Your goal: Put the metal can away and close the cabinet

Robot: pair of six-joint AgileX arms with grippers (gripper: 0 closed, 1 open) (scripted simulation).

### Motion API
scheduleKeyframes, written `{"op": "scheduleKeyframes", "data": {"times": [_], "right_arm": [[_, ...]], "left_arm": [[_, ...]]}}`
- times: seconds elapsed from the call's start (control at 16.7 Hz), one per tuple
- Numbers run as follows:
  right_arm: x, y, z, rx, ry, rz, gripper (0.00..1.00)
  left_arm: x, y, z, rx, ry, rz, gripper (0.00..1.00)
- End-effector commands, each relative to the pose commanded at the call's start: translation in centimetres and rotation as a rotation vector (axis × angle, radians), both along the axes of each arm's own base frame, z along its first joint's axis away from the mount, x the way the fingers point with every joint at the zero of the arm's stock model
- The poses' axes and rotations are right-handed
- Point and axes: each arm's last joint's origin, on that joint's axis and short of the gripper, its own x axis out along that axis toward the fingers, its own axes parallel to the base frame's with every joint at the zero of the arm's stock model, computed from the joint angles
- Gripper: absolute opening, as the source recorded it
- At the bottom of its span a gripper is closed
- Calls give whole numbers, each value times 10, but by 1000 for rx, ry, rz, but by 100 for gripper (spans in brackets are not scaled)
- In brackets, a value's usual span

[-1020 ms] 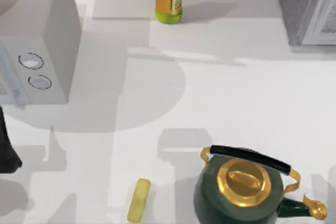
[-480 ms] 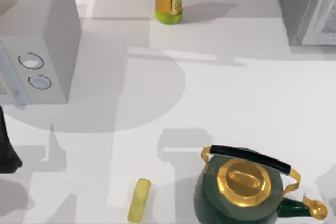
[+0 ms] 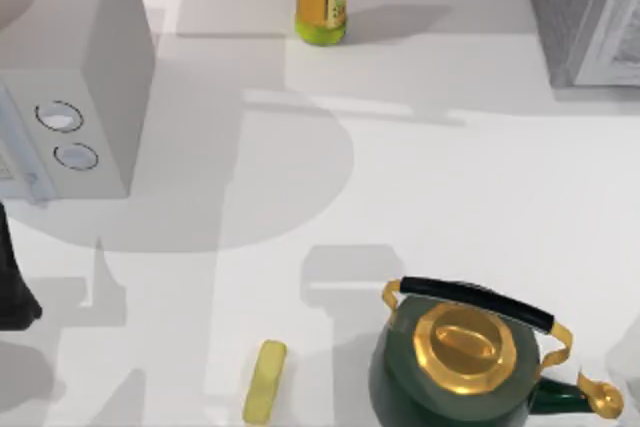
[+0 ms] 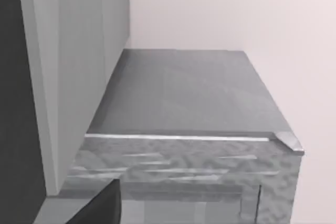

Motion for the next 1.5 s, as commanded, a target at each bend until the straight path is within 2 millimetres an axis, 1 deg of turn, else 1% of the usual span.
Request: {"op": "scheduleKeyframes", "data": {"times": [0.12, 0.24, 0.36, 0.48, 0.54, 0.66, 0.84, 0.96, 1.08, 1.2, 1.44, 1.5], "right_arm": [[22, 20, -2, 8, 7, 6, 100], [44, 47, -5, 24, 20, 11, 100], [64, 80, -9, 40, 36, 13, 100], [77, 118, -11, 49, 48, 13, 100], [81, 138, -11, 50, 50, 12, 100], [81, 177, -10, 48, 46, 9, 100], [71, 226, -6, 40, 29, 0, 100], [60, 250, -4, 33, 17, -7, 100], [50, 266, -2, 26, 8, -10, 100], [45, 274, -2, 21, 5, -11, 100], [44, 275, -2, 20, 4, -11, 100], [37, 266, 3, 16, -12, -51, 100]], "left_arm": [[0, 0, 0, 0, 0, 0, 100], [0, 0, 0, 0, 0, 0, 100], [0, 0, 0, 0, 0, 0, 100], [0, 0, 0, 0, 0, 0, 100], [0, 0, 0, 0, 0, 0, 100], [0, 0, 0, 0, 0, 0, 100], [0, 0, 0, 0, 0, 0, 100], [0, 0, 0, 0, 0, 0, 100], [0, 0, 0, 0, 0, 0, 100], [0, 0, 0, 0, 0, 0, 100], [0, 0, 0, 0, 0, 0, 100], [0, 0, 0, 0, 0, 0, 100]]}}
